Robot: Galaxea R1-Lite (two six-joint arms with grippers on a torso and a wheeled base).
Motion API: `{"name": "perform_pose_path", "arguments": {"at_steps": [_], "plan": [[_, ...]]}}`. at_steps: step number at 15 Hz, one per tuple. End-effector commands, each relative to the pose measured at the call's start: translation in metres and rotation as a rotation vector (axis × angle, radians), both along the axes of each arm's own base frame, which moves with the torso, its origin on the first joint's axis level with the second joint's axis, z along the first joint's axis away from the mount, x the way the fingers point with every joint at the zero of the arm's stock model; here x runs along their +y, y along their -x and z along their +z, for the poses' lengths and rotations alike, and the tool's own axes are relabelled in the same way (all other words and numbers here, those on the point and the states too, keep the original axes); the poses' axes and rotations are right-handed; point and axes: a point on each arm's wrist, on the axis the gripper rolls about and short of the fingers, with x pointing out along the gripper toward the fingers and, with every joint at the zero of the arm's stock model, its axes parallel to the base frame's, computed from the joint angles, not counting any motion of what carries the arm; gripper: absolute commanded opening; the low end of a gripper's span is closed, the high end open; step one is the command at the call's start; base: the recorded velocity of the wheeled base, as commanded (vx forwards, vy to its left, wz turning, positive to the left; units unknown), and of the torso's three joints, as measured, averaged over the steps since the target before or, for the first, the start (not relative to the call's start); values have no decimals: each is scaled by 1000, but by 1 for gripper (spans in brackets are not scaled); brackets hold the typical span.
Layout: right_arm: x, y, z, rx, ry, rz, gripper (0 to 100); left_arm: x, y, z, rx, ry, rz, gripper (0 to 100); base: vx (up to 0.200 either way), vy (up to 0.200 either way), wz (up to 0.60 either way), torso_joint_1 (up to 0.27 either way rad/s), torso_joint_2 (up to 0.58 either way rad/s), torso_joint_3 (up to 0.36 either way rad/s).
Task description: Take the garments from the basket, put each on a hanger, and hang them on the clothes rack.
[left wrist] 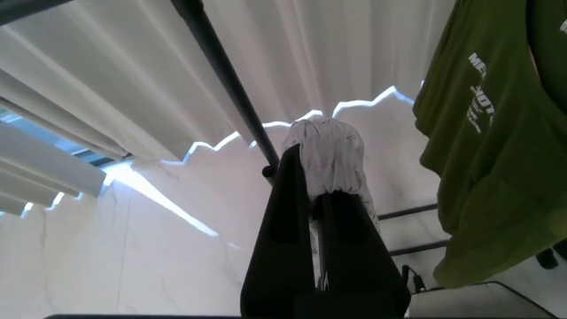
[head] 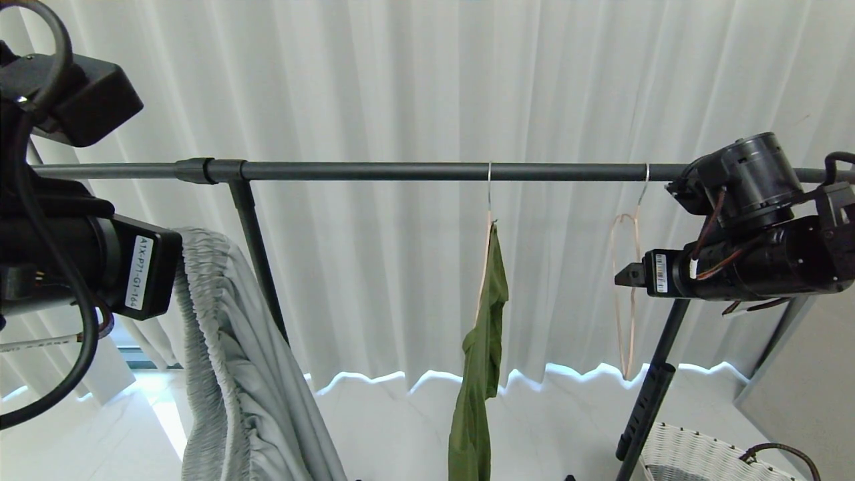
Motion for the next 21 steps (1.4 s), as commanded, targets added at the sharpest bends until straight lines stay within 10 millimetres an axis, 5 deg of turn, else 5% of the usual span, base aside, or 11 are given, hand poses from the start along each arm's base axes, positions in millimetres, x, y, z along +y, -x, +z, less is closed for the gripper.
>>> {"name": "perform_pose_path", "arguments": {"at_steps": [1,6,21], "plan": [[-1,2,2,-7,-4,0,100,0,0,0,-1,1,1,0,0,0,0,0,0,0],[-4,-23,-21,72,-13,1,100,3,6,3,-18,12,-1,0,0,0,0,0,0,0],[-4,-31,-23,63,-20,77,100,4,7,5,-23,14,-6,0,0,0,0,0,0,0]]}}
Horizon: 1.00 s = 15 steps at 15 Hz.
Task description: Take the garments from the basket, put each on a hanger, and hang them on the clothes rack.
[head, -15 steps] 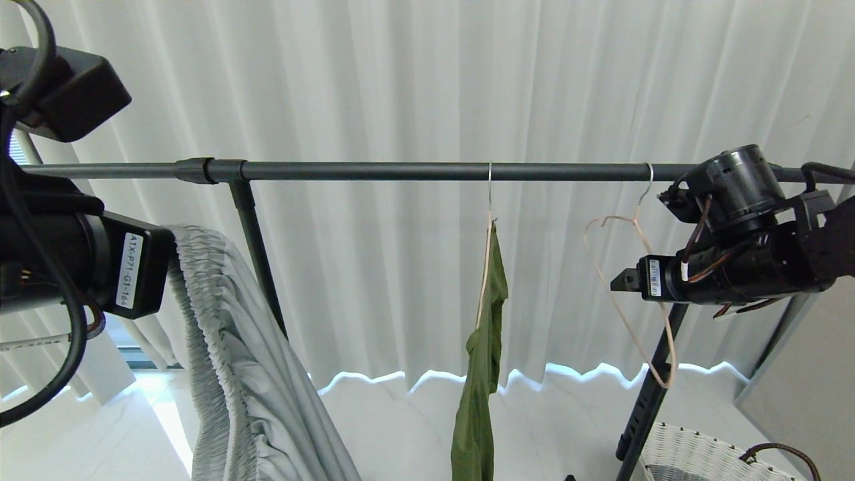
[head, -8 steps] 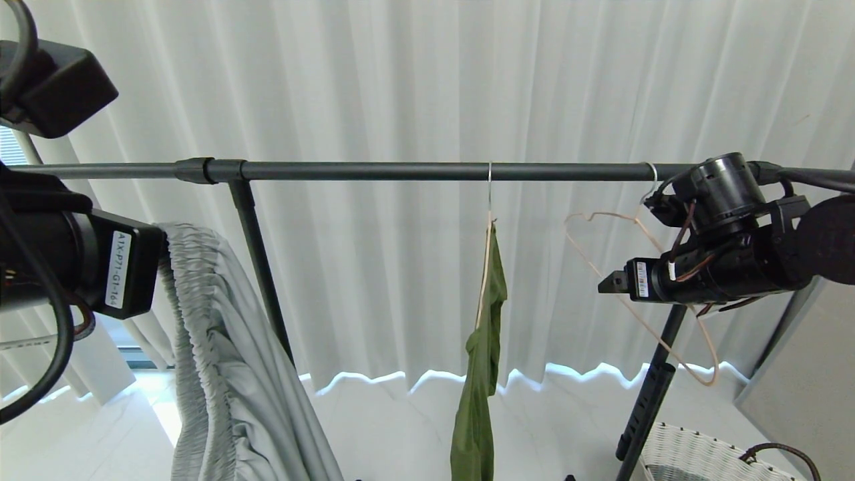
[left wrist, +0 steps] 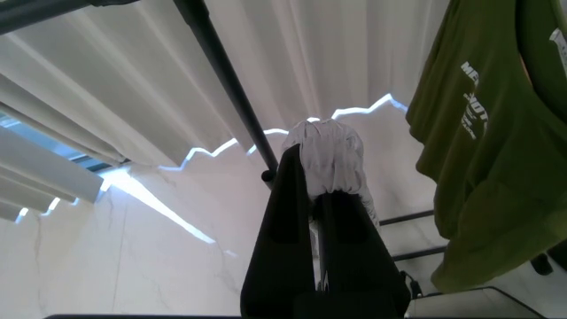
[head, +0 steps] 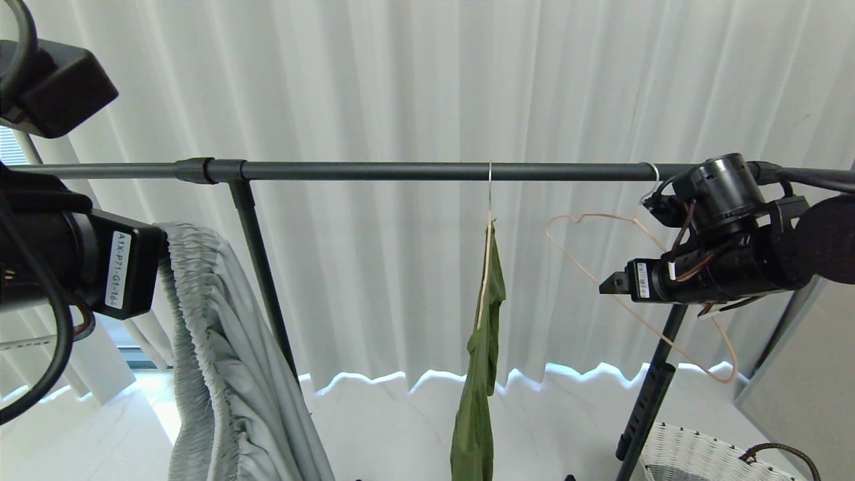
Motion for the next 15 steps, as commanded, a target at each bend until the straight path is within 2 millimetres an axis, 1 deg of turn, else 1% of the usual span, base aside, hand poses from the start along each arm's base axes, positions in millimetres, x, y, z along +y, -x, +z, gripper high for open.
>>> {"name": "perform_pose_path", "arguments": {"at_steps": [1,3,6,8,11,12,15], "plan": [[-1,0,0,-1,1,-2,100,0,0,0,0,0,0,0,0,0,0,0,0,0],[-4,-1,-1,-1,22,1,100,0,0,0,1,-1,0,0,0,0,0,0,0,0],[-17,-9,-1,-31,126,29,100,0,0,-1,3,-2,0,0,0,0,0,0,0,0],[-18,-13,-1,-51,137,35,100,-1,-1,-1,4,-3,-1,0,0,0,0,0,0,0],[-15,-16,-6,-40,141,41,100,0,0,-1,3,-2,0,0,0,0,0,0,0,0],[-13,-16,-7,-38,140,43,0,-1,0,-1,3,-2,-1,0,0,0,0,0,0,0],[-13,-16,-6,-40,138,42,0,0,0,-1,3,-2,0,0,0,0,0,0,0,0]]}}
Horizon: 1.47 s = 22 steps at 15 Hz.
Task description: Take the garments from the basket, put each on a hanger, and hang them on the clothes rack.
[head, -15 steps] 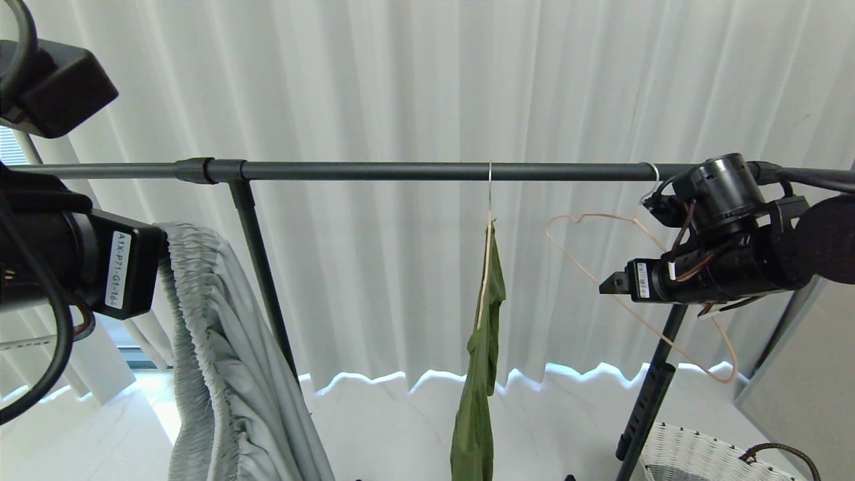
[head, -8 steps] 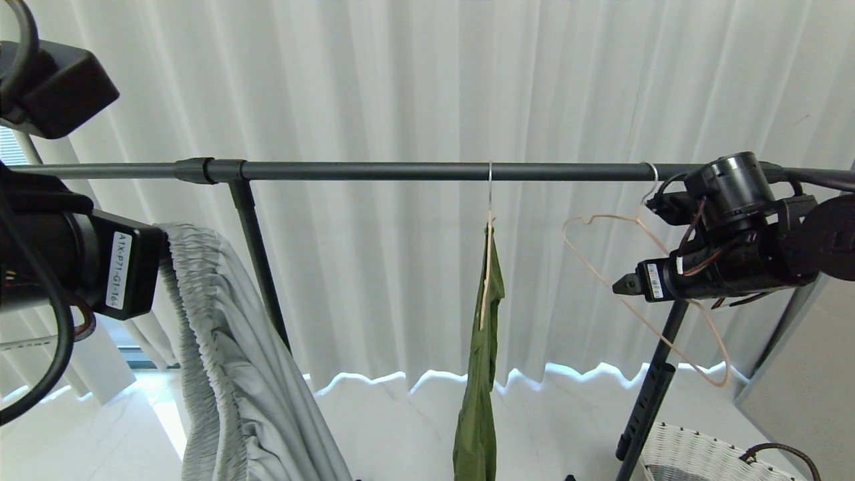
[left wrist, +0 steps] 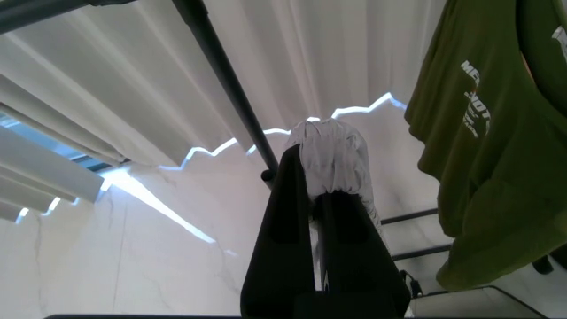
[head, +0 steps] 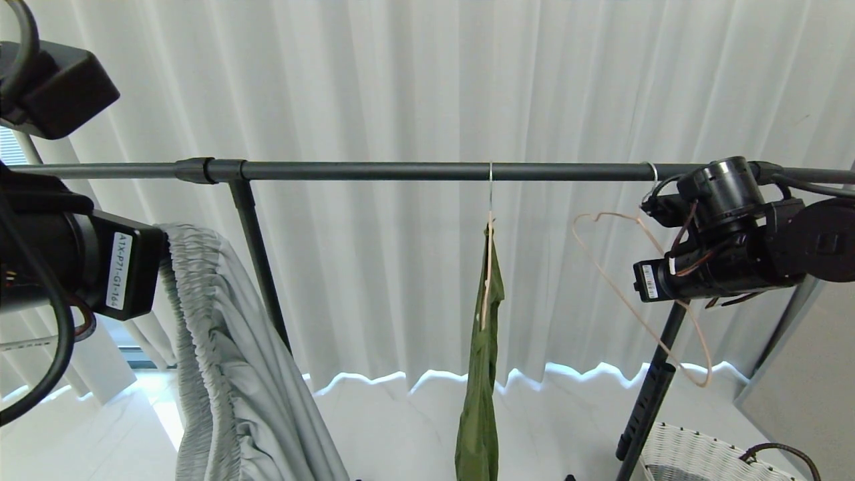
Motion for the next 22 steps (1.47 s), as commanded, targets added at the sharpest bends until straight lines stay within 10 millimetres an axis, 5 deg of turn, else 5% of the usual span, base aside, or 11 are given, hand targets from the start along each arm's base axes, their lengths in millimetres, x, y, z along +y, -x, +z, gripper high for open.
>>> {"name": "perform_pose_path", "arguments": {"at_steps": [1,7,16,22], "plan": [[0,1,1,-2,-1,0,0,0,0,0,1,-1,1,0,0,0,0,0,0,0],[-2,4,7,-21,-10,-1,0,0,0,0,-2,1,-1,0,0,0,0,0,0,0],[-6,26,42,-168,-66,12,0,2,4,3,-15,10,-1,0,0,0,0,0,0,0],[-14,64,59,-232,-88,41,0,4,7,3,-25,-35,-26,0,-33,0,0,1,0,1]]}}
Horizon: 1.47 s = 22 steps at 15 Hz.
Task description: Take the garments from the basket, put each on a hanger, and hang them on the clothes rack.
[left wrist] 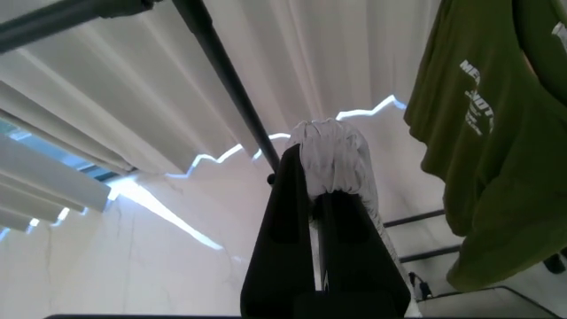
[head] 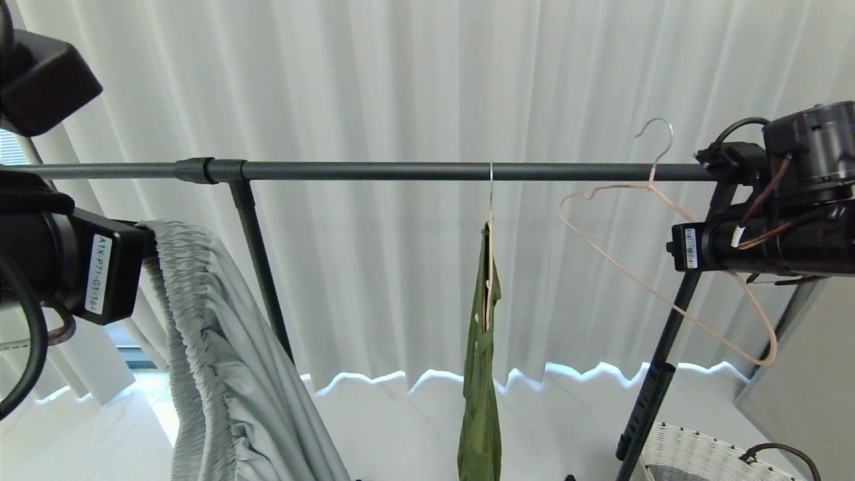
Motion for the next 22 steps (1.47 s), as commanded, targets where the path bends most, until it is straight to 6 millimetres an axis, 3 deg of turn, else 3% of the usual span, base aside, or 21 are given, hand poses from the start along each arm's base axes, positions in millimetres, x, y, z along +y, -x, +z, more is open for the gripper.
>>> {"name": "perform_pose_path", "arguments": {"at_steps": [1,9,12,17,22], "plan": [[-7,26,7,-28,-12,15,0,1,1,0,-1,-1,0,0,-200,0,0,12,2,7],[-5,85,1,-45,-24,147,0,0,0,-8,26,-19,2,0,-200,0,0,-1,2,2],[2,96,-4,-84,-48,207,0,0,-1,-15,46,-33,2,0,0,0,0,0,0,0],[25,133,-22,-113,-94,441,0,-3,-5,-30,98,-71,1,0,0,0,0,0,0,0],[42,187,-40,-48,-202,748,0,-22,-41,-45,127,-188,182,0,0,0,0,0,0,0]]}}
